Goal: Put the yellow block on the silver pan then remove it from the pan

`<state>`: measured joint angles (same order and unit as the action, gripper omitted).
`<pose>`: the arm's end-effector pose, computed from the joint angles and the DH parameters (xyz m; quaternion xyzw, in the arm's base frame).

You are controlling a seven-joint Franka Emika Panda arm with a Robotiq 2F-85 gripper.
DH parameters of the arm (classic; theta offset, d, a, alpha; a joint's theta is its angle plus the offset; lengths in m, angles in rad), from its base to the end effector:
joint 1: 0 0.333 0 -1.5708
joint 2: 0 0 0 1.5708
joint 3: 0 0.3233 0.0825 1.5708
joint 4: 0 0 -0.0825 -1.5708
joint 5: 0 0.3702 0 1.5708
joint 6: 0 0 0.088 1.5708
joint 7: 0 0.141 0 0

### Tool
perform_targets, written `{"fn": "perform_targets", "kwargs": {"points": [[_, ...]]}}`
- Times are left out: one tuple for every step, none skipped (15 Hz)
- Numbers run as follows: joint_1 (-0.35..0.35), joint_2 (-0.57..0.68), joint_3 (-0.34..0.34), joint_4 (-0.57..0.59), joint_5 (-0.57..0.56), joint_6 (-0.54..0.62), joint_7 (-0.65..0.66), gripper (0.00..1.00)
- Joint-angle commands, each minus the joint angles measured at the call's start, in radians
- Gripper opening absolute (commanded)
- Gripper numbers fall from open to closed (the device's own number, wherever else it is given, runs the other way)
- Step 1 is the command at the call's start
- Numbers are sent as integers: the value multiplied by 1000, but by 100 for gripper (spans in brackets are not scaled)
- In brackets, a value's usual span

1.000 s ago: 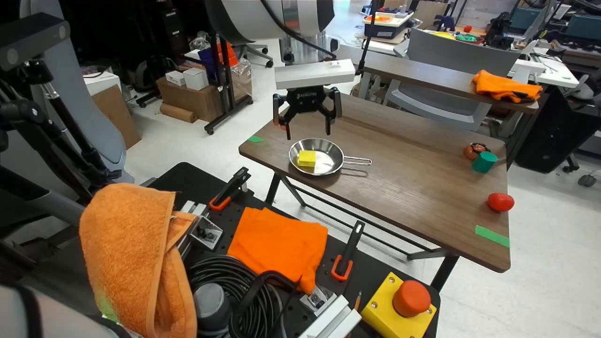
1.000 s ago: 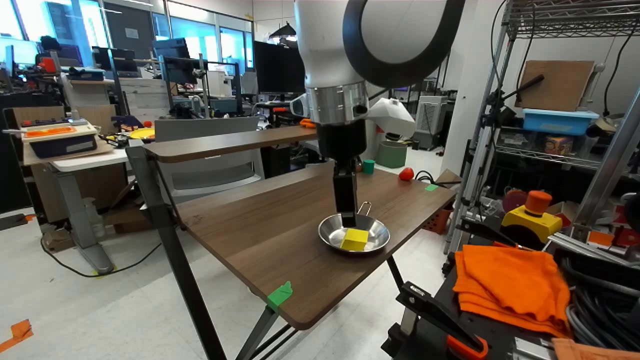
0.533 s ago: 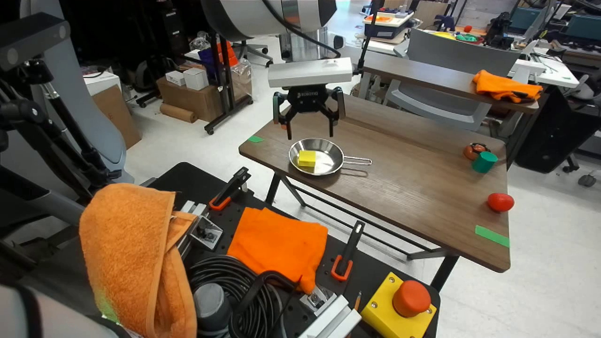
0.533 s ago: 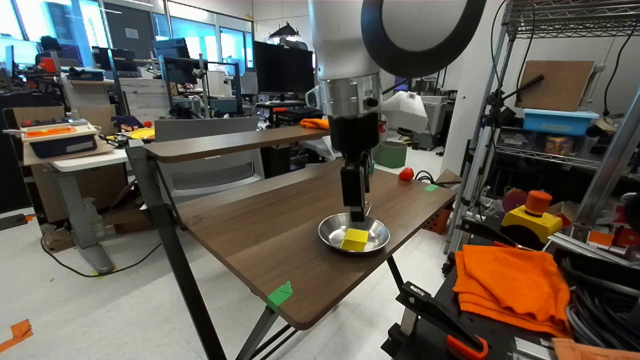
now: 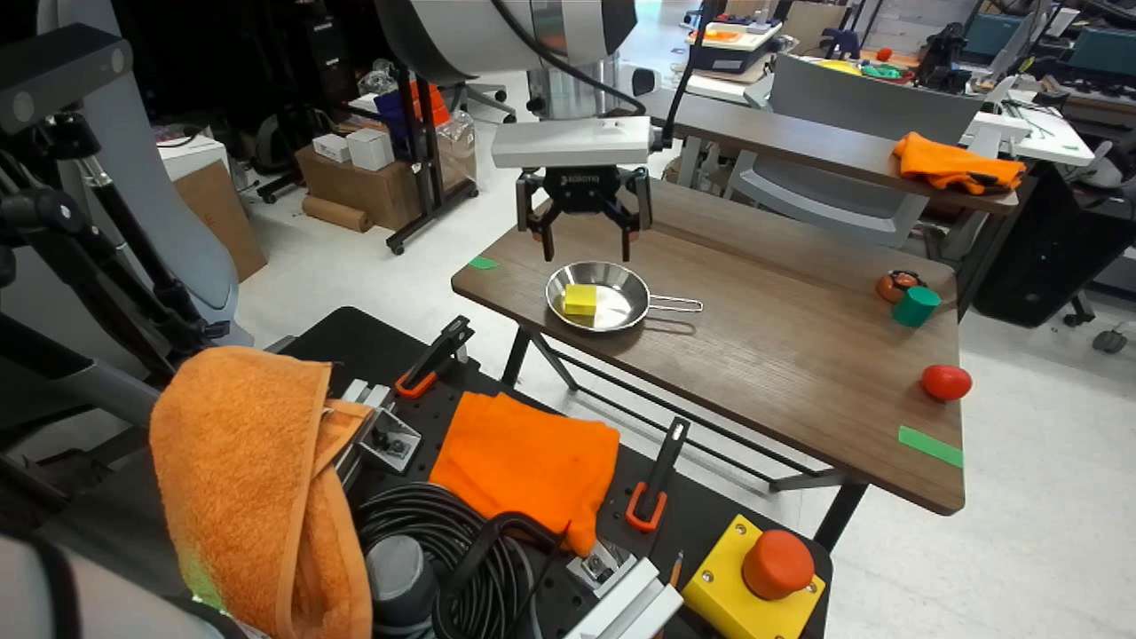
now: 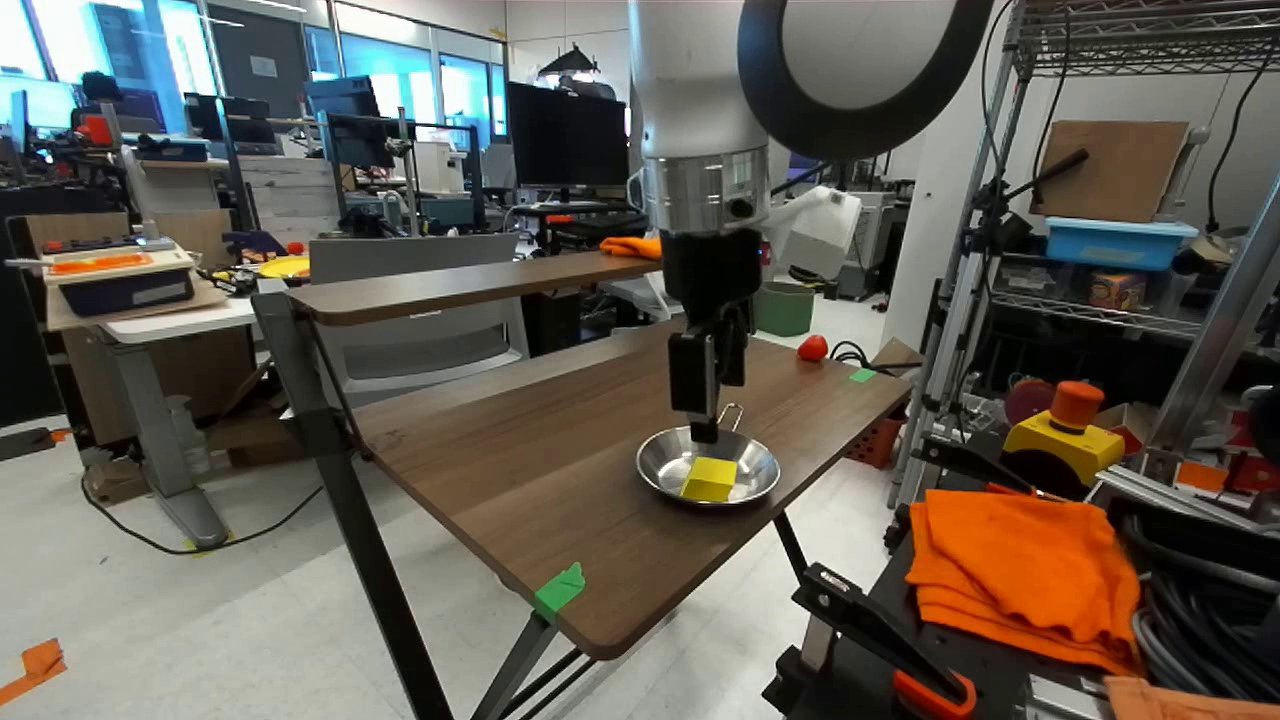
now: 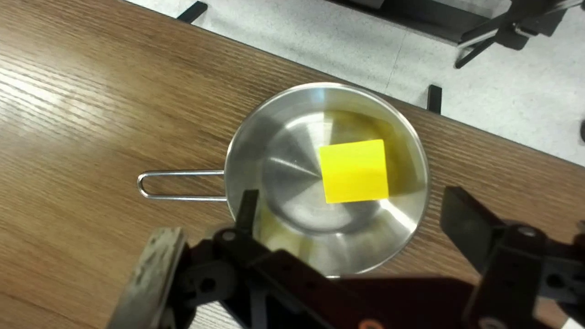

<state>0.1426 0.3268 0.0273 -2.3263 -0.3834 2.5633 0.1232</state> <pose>0.4966 0.0846 0.1764 0.9771 0.1864 -0.0294 0.0979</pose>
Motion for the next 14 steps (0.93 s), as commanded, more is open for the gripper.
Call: {"fn": "perform_targets", "kwargs": {"points": [[40, 19, -48, 5, -47, 54, 108, 100], [45, 26, -57, 9, -56, 52, 127, 100], [43, 36, -58, 15, -48, 48, 124, 100], [29, 46, -46, 21, -10, 36, 99, 100], [21, 55, -39, 24, 12, 26, 84, 100], [25, 64, -43, 26, 7, 20, 86, 100], [28, 72, -44, 28, 4, 16, 85, 100], [34, 82, -48, 30, -3, 6, 88, 100], [38, 91, -50, 34, -6, -3, 88, 100], [43, 100, -51, 39, -9, -14, 87, 100], [46, 109, -52, 43, -12, -18, 86, 100], [44, 114, -48, 44, -8, -18, 76, 100], [43, 119, -48, 46, -7, -16, 71, 100], [42, 124, -46, 48, -3, -15, 65, 100]]}}
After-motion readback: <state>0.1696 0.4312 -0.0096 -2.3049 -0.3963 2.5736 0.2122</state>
